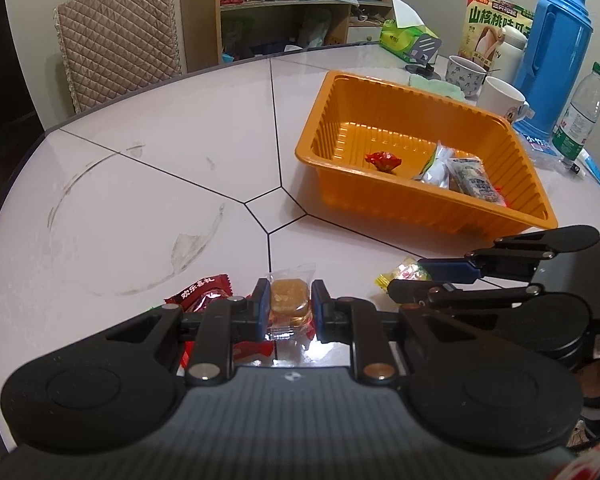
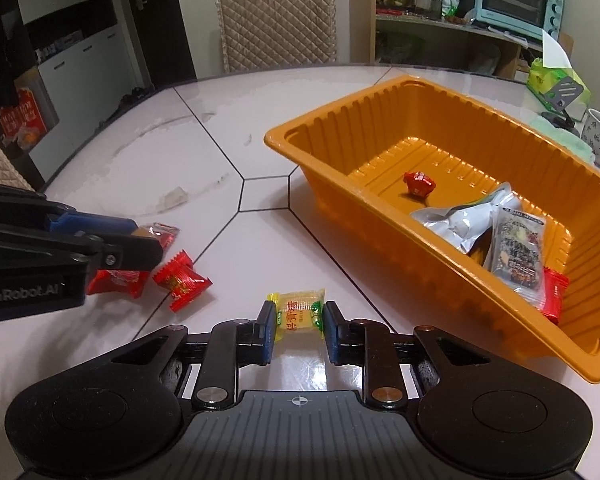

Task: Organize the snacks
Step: 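Grasp the yellow-green wrapped candy with the right gripper while the left holds the brown candy, then carry both candies over the orange tray with both grippers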

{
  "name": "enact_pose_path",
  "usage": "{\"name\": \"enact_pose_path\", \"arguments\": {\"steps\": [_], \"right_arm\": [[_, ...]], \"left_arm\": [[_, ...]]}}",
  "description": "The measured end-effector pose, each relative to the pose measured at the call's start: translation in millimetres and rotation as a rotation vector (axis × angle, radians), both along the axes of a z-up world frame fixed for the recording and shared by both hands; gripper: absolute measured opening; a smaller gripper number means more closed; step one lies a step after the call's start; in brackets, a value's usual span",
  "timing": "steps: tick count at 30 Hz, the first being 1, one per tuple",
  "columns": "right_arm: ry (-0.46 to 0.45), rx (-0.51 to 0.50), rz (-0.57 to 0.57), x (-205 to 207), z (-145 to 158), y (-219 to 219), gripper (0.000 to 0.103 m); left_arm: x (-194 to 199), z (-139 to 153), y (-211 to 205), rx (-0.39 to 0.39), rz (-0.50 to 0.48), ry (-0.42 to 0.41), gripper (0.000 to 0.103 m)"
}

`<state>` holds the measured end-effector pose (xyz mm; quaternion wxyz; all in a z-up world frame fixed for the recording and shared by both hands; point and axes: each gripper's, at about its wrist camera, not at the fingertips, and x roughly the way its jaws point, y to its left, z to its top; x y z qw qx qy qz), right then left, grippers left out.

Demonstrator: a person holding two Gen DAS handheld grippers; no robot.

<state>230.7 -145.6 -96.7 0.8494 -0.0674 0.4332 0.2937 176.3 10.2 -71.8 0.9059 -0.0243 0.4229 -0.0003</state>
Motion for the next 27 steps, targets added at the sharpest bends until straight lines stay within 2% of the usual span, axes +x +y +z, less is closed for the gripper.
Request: {"name": "enact_pose_path", "arguments": {"steps": [12,21,27], "right_arm": [[-0.016,0.077,-0.067,-14.5,35.8,-32.8,0.025],[-0.042,0.121,-0.203,-10.2,67.8,-79.4,0.025],[-0.073,0.135,-0.293,5.8,83.4,-107.3,0.025]], "left_arm": [[2.8,20.0,-17.3,-0.009,-0.054,-0.039,0.019],[22.2,37.7,-45.4,-0.004,-0.139,-0.091,0.019],[50.1,44.4,-65.6,-0.005,-0.190,-0.104,0.019]]}}
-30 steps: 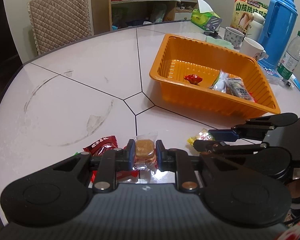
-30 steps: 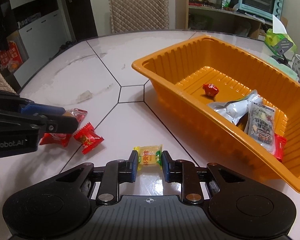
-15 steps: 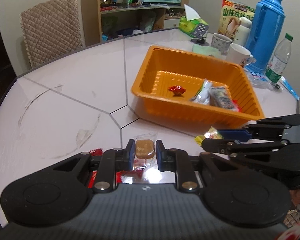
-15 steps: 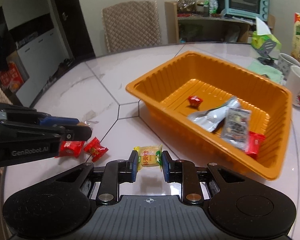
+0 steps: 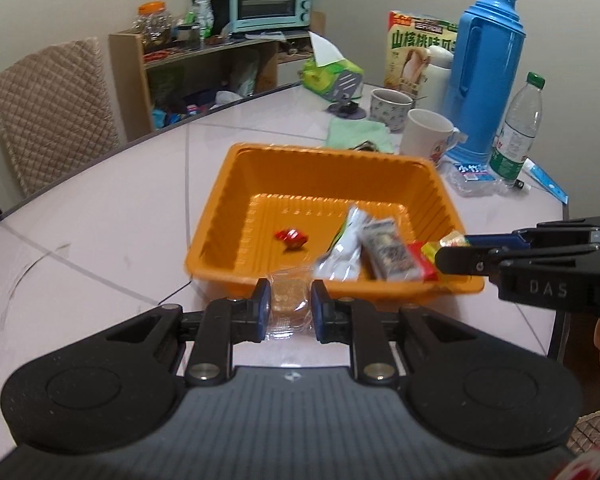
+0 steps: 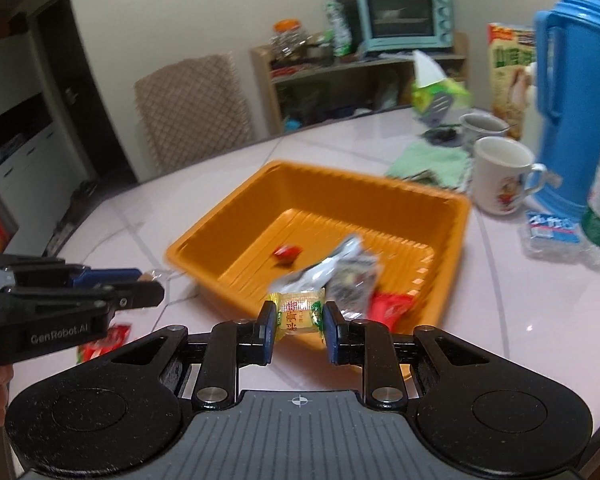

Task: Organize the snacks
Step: 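Carry both candies over the orange tray with both grippers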

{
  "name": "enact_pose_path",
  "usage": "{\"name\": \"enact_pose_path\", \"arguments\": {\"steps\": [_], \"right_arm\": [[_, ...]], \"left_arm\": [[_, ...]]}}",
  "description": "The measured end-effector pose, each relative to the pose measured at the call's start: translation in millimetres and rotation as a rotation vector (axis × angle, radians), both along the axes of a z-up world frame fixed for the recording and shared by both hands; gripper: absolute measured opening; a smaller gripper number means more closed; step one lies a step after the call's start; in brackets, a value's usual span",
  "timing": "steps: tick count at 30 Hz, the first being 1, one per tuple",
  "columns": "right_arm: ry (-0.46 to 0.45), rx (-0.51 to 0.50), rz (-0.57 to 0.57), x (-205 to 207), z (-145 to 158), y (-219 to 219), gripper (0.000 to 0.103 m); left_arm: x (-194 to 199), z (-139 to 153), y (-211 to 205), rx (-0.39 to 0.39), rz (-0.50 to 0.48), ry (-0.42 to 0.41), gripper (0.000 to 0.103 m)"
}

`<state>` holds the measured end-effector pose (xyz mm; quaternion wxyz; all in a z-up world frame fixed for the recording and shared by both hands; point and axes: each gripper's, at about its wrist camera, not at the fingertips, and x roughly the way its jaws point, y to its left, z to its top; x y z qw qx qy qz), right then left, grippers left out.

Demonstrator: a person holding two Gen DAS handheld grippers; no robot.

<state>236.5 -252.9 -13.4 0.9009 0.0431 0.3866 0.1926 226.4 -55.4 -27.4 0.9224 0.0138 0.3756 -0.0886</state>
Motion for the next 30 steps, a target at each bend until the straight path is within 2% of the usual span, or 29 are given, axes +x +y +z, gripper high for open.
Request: {"name": "enact_pose_path", "arguments": {"steps": [7,14,30], "right_arm": [[-0.016,0.004,-0.078,32.4,7.9,-22.7,0.025],[-0.011,-0.012,-0.098,66.6,2.2,-29.0,0.025],[0.051,-0.048,-0.134,123.9,-33.2,-42.6,0.025]], "left_arm": [[42.8,6.6,-18.0,-0.003,-0.037,-0.019,0.019],[87.8,8.5,-31.5,-0.011,-0.068,-0.022,0.019],[160.9,-25.4,-58.1,0.007,-0.121,0.059,0.019]]}}
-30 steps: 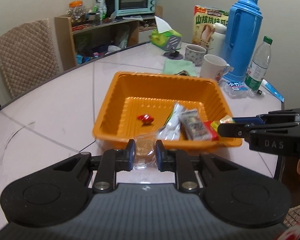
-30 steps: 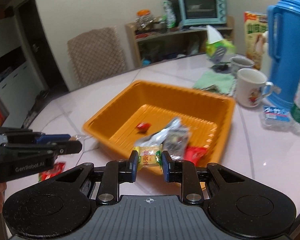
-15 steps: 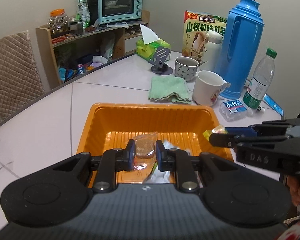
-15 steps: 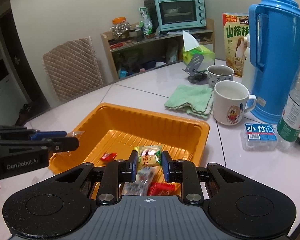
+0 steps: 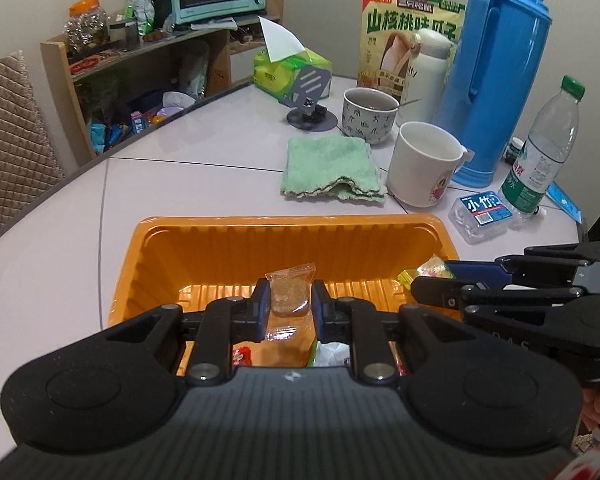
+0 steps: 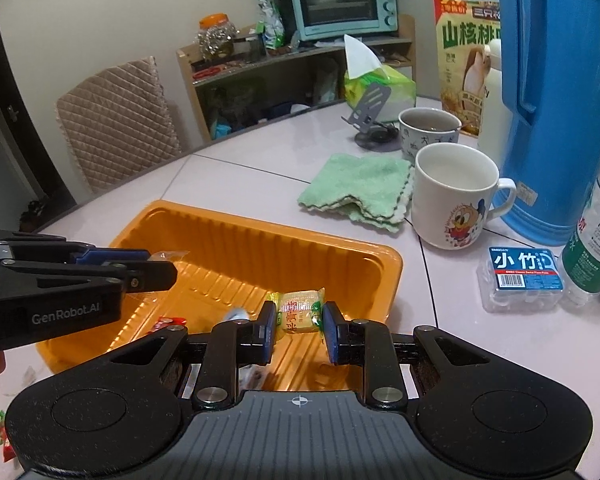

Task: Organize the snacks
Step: 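Carry both candies over the orange tray with both grippers, then open both grippers to drop the two candies into the tray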

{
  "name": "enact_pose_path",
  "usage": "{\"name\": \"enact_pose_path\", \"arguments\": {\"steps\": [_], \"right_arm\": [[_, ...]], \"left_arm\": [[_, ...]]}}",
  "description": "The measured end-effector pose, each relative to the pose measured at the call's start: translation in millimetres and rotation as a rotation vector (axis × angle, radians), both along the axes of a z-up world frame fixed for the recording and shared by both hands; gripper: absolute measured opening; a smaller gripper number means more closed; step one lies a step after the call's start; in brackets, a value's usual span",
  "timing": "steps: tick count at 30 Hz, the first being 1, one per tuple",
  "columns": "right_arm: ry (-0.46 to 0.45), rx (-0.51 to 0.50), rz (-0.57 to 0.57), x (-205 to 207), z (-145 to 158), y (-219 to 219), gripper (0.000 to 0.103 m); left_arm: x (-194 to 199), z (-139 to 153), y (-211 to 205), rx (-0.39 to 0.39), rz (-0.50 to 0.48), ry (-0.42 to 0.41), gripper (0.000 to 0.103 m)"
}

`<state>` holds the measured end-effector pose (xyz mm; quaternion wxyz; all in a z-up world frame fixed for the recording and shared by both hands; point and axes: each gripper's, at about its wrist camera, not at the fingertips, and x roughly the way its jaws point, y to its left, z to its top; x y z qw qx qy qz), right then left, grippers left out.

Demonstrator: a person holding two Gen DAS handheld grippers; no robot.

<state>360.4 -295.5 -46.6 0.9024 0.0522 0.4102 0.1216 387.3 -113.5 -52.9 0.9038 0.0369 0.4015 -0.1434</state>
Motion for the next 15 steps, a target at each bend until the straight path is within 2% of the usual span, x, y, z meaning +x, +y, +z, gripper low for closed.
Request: {"name": "enact_pose_path", "arguments": {"steps": [15], "right_arm": [[0.015,0.002,-0.024,17.9,-9.0,-7.2,0.025]], "left_arm": [[25.2,-15.9,-11.4,0.010,-0.015,0.026,0.020]]}}
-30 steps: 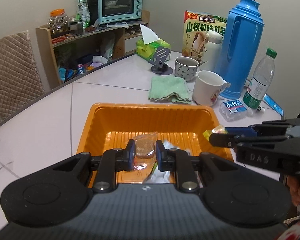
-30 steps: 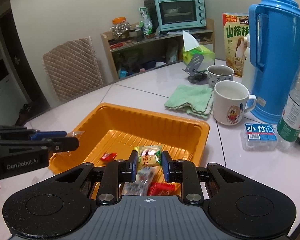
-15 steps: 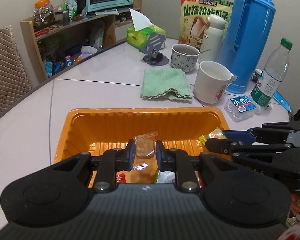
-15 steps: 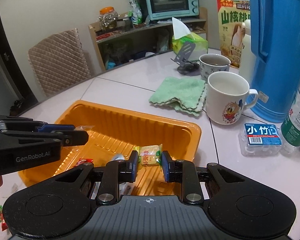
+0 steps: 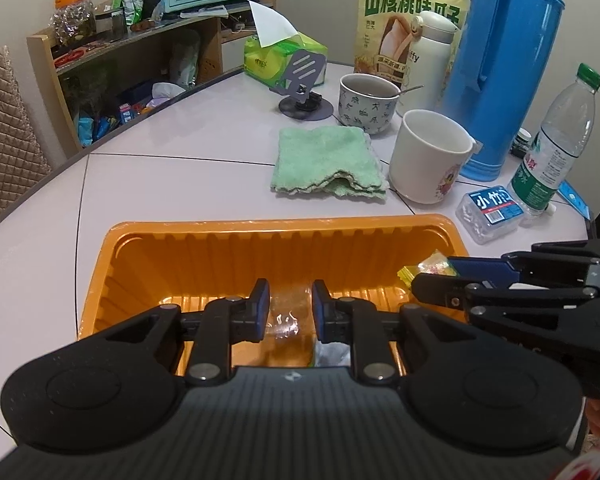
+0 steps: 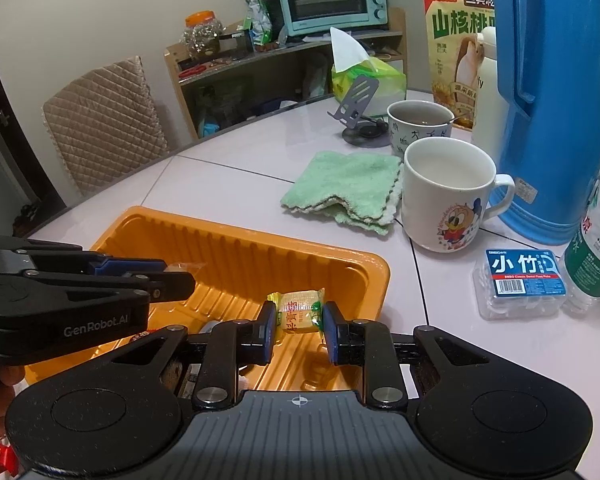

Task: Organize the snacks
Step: 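Open both grippers to drop the two candies into the tray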

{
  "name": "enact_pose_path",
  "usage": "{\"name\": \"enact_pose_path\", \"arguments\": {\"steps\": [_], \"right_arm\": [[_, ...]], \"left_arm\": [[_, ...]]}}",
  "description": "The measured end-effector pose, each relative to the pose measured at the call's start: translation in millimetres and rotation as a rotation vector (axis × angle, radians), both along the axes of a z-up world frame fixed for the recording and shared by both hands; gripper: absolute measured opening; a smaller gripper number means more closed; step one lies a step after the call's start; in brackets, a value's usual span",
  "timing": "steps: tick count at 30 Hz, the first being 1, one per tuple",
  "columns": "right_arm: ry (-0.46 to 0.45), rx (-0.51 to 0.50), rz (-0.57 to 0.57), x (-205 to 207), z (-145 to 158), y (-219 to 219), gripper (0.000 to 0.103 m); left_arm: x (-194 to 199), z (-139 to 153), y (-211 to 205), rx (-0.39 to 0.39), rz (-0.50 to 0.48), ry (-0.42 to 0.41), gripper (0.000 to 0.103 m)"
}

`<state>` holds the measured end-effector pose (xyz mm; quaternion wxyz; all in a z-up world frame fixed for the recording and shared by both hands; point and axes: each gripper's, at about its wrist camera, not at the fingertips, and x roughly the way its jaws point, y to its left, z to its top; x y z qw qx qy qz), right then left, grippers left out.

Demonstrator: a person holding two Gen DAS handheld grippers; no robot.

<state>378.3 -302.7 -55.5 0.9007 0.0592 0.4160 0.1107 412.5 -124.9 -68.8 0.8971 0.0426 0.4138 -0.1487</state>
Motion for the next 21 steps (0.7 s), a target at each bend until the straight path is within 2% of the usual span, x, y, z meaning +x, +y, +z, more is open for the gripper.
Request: {"name": "enact_pose_path", "arguments": {"steps": [4,19,21], "right_arm": [[0.002,0.006,-0.004,1.4,-0.6,-0.4,0.025],[-0.010,0.006,-0.009,2.6,-0.7,4.0,0.026],[-0.019,0.003,-0.013,3.5,0.3,4.8,0.029]], "left_arm": [[1.9,0.1,4.9,-0.004,0.010,0.004,0.025],[-9.9,7.2,41.5,-0.009,0.091,0.033,0.026],[-12.6,8.5,44.6,-0.014,0.097,0.034,0.030]]}}
